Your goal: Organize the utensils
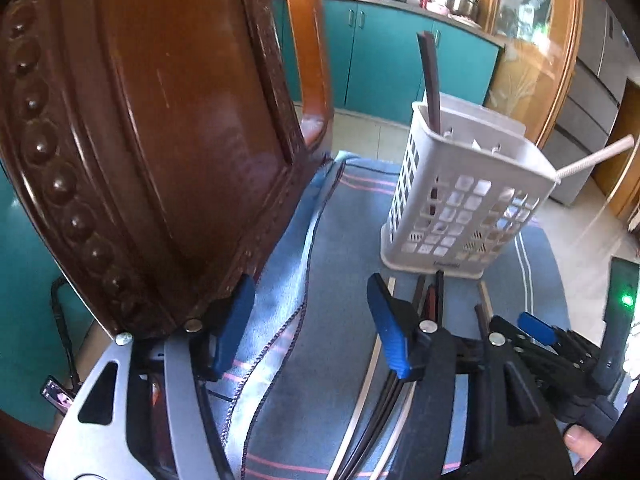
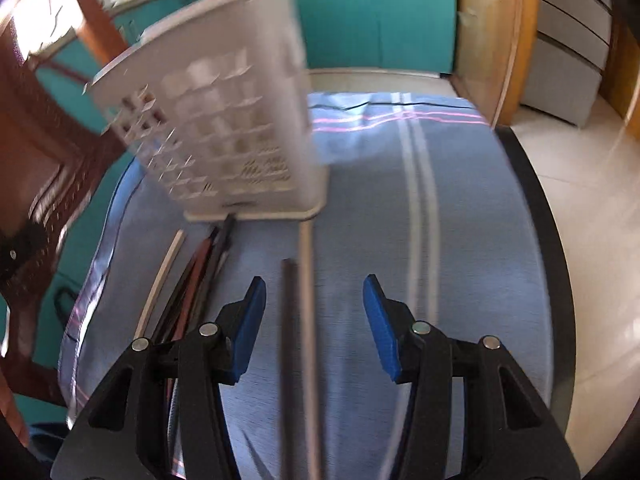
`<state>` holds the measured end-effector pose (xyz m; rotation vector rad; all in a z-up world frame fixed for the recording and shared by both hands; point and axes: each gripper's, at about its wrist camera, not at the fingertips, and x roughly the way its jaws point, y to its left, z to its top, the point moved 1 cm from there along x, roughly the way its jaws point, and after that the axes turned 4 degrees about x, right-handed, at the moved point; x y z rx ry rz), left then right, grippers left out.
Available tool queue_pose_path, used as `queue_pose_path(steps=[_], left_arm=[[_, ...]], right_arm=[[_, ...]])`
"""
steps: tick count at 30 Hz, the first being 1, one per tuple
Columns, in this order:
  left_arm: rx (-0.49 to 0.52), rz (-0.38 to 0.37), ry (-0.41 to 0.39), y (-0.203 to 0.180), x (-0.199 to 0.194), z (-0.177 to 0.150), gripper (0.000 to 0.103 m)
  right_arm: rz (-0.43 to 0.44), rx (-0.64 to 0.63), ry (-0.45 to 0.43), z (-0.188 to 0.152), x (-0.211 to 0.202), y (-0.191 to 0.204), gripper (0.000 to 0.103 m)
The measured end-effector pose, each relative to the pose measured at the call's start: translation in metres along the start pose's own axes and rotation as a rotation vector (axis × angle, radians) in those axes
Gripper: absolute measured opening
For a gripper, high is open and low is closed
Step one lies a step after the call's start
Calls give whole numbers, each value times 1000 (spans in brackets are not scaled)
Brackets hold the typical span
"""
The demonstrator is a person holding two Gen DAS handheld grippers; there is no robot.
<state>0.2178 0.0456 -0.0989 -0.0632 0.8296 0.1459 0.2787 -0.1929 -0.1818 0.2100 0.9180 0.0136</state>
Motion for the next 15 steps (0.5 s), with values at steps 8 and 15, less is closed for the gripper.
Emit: queue_pose_path(steps=[8,15], left_arm=[[69,-34,19,-10,2,-8,61],[127,-39,51,-26,10,-12,62]], right_arm=[[-61,-37,48,-7,23,9,14],[-58,38,44,0,14,-19,13]])
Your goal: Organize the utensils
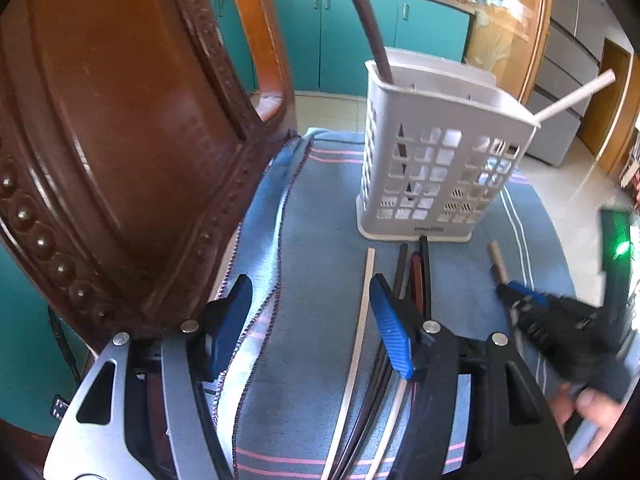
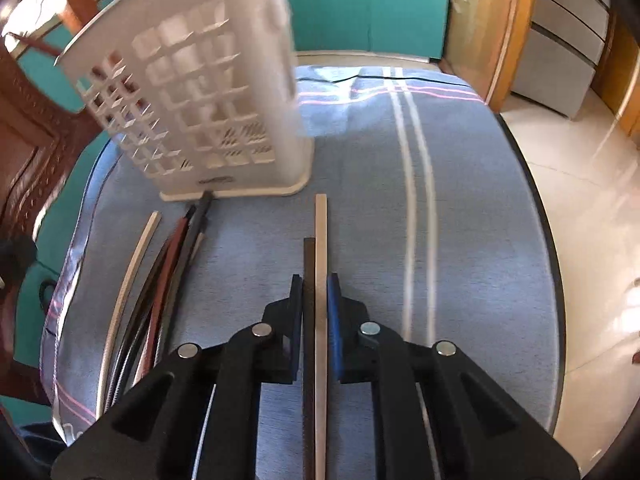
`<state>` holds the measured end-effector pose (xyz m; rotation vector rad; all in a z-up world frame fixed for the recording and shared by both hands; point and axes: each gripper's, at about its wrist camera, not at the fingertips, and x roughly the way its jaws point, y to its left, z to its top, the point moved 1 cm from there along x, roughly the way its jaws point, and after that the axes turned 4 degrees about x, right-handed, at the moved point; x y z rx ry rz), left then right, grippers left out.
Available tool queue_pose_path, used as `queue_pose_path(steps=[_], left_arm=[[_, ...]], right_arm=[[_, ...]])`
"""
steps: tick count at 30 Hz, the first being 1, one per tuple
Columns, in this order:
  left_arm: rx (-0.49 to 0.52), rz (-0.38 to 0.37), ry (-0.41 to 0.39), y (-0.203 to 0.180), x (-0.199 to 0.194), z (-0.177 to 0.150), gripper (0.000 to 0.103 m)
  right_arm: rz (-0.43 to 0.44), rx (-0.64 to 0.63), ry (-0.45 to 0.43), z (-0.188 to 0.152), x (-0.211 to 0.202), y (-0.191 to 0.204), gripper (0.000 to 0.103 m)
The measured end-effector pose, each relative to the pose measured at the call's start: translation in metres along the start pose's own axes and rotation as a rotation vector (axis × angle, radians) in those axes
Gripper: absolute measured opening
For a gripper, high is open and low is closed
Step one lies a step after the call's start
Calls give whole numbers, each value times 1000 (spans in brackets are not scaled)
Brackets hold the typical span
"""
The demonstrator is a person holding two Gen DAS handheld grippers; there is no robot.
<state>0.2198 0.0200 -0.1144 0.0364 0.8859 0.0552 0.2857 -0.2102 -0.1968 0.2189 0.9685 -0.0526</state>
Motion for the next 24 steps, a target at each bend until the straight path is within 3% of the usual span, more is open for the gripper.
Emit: queue_pose_path(steps=[4,9,17,24], left_arm=[[28,-12,44,-9,15,-5,63],[43,-15,77,-16,26,-10,66],[66,1,117,-24,41,-14,67],[81,0,143,-30,55,-17,69]], right_arm=[[138,54,-47,10,-20,-16,13],[220,43,-102,16,-41,-15,13],[159,47,-74,9,-34,-18,13],[94,-54,-2,-4,-6,4,14]])
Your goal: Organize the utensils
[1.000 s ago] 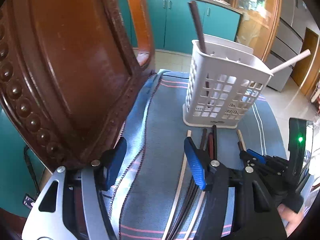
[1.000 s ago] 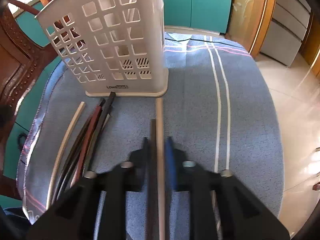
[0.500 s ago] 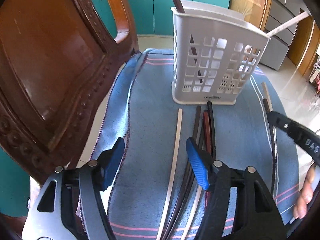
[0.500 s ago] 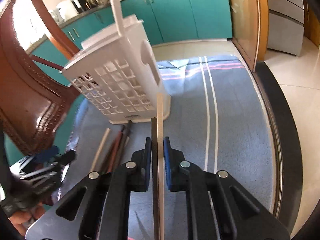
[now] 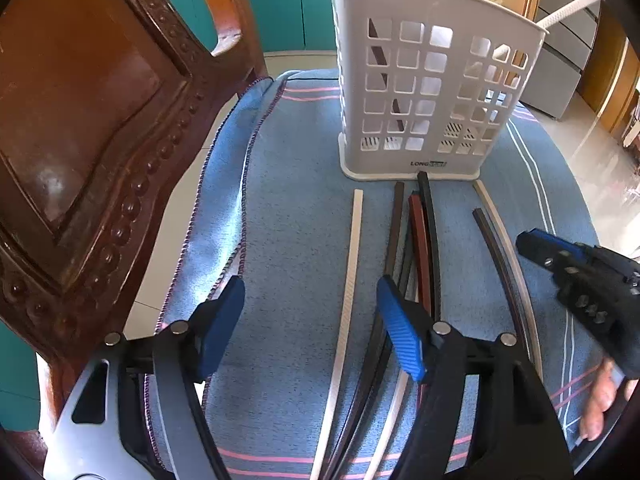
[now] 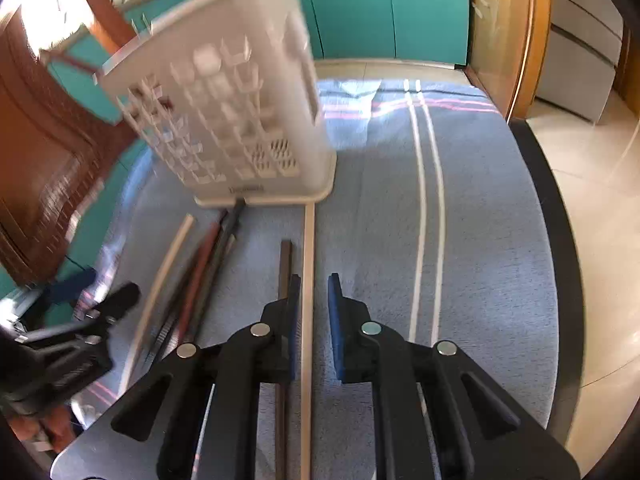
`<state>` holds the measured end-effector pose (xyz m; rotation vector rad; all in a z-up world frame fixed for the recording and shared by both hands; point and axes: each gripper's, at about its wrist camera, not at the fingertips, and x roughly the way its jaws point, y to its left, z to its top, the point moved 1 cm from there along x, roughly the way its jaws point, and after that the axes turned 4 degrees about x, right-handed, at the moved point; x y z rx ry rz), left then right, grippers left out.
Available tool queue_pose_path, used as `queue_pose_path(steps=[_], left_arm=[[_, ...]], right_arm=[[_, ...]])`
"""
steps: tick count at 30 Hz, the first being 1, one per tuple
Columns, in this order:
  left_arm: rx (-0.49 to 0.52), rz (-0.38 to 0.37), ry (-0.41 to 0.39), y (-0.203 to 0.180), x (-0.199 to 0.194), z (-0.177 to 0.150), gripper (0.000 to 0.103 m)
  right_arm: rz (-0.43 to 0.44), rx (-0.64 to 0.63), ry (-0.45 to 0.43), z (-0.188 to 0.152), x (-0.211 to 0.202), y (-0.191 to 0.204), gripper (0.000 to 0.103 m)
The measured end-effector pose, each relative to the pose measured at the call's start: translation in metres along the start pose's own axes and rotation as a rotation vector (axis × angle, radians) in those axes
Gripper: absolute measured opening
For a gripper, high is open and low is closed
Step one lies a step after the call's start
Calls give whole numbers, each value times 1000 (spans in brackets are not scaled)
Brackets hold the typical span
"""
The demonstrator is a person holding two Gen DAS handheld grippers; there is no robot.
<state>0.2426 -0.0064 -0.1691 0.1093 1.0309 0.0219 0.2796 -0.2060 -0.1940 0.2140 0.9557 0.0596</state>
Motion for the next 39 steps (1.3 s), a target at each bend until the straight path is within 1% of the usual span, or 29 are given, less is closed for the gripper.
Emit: queue_pose_path(steps=[2,3,5,8,10,12,13,14,17,19,21,24,26,28,31,35,39], left_arm=[[1,1,5,0,3,-2,69],[2,3,9,0,4,-2,69],[3,6,14,0,7,-2,69],[4,10,19,-2,11,-3,69],[8,3,15,-3,10,-2,70],[16,-2,8,-5,8,-1,73],[19,-3,7,-7,7,-1,73],[22,-5,8,-7,7,-1,73],[33,-8,15,-11,8,-1,73],[37,-9,17,-11,8,-1,73],[38,-7,18,-11,5,-3,74],[36,-4,23,-10,6,-3,74],[35,-3,25,-8,6,-3,74],[35,-2,27,-7,7,-3,74],[34,-2,29,-5,9,-3,74],[36,1,36,-6,13,-3,74],[44,2,38,-10,18,-4,74]], right_arm=[[-52,-1,23,-2,9,0,14],[-56,7,18,-2,9,-2,14],[-62,21,40,-2,12,-6,14],[-50,35,33,-4,11,-8,14],[-7,43,5,-4,5,-9,14],[7,19,-9,-3,1,-4,16],[-2,-3,-12,-4,1,0,21],[-16,-15,-7,-5,2,2,23],[-46,-28,20,-9,12,6,23],[-78,-52,9,-9,13,10,23],[-88,-51,5,-9,14,11,23],[-89,-28,9,-10,11,8,21],[-90,0,11,-11,9,4,11],[-89,31,11,-11,6,-2,9],[-85,67,7,-10,2,-11,9],[-78,96,23,-10,4,-19,9],[-69,96,24,-10,4,-20,11]])
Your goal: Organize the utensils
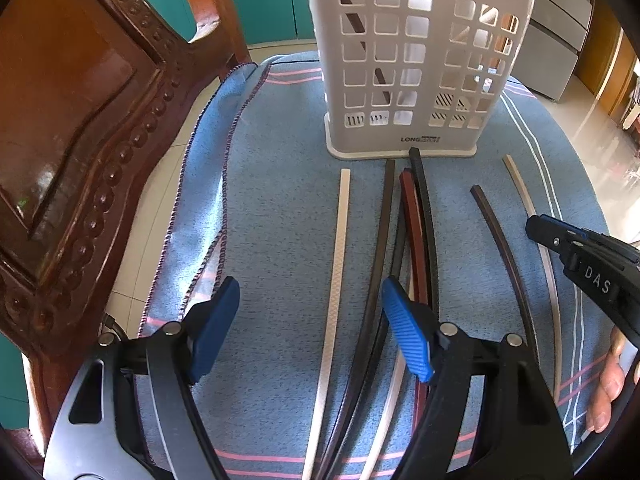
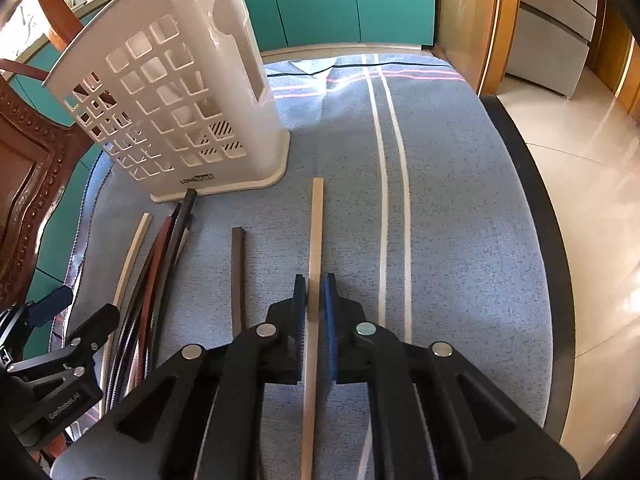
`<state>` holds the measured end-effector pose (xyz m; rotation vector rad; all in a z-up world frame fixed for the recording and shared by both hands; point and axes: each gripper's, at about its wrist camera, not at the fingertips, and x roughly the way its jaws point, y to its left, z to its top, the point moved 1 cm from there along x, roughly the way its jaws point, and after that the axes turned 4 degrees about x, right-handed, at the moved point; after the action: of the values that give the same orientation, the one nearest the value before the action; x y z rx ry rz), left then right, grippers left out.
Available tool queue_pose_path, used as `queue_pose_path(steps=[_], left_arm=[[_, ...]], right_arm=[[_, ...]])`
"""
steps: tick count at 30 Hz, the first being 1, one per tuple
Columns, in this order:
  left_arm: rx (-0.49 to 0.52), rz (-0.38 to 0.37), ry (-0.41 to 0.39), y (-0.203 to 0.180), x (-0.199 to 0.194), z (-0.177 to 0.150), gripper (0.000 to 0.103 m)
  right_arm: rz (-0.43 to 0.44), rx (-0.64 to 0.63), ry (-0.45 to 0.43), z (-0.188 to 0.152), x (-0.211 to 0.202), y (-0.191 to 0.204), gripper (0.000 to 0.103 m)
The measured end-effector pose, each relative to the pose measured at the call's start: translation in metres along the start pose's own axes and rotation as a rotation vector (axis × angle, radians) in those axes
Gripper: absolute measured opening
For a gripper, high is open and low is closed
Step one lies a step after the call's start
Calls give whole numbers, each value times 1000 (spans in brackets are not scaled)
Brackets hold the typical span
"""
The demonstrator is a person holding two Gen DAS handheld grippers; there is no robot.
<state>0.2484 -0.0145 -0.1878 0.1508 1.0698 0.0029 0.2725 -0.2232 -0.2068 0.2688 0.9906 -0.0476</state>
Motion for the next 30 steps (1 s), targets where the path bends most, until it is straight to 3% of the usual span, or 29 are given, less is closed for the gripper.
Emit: queue_pose_path(steps=[3,8,30], left_arm=[[7,0,5,-3,3,-2,74],[11,0,18,-6,9,-4,74],[-33,-30,33,16,21,-4,74]], right_arm=[[5,-2,1,0,0,0,13],[18,-15,4,0,0,3,25],[13,-41,-2,-4,-1,10,35]])
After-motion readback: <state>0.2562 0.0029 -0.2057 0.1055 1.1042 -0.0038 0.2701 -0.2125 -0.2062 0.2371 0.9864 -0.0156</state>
